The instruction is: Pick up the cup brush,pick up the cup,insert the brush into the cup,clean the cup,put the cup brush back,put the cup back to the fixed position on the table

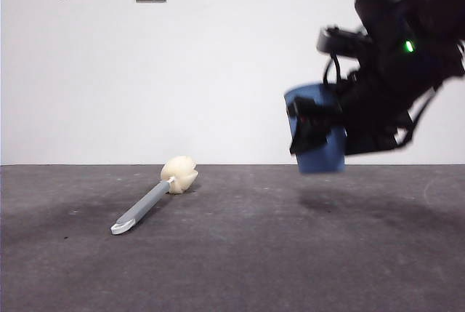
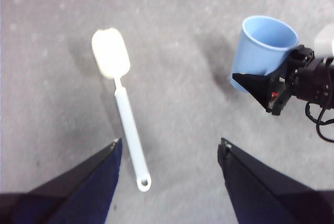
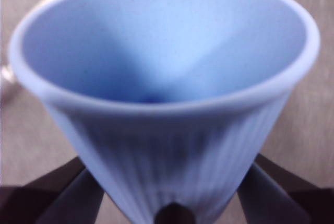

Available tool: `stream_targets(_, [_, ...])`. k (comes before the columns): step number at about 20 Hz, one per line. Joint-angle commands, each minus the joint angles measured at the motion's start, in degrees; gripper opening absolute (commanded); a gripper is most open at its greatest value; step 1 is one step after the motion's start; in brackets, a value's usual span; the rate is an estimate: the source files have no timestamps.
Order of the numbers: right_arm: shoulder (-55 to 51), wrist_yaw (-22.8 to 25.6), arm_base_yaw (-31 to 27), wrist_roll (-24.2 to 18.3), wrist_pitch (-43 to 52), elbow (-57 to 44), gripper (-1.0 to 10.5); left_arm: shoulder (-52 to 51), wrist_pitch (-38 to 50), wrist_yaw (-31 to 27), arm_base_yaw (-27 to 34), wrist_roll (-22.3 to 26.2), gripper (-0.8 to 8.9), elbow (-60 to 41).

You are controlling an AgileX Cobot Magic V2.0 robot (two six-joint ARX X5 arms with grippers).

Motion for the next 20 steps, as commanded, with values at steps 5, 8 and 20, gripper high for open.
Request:
stream_targets(5, [3.7, -0.2, -0.8, -0.3, 17.4, -8.6, -0.1, 0.0, -0.5, -0.1, 0.0, 1.7, 3.15, -0.3])
stream_targets(8, [9.6, -0.3, -1.0, -0.3, 24.4, -8.6, -0.1, 0.0, -1.0, -0.1, 0.0, 2.1, 3.15, -0.3])
stream_targets(20, [17.3, -1.7, -0.9, -1.8, 27.1, -8.6, 0.1, 0.0, -1.2, -0.2, 0.0, 2.8, 3.15, -0.3])
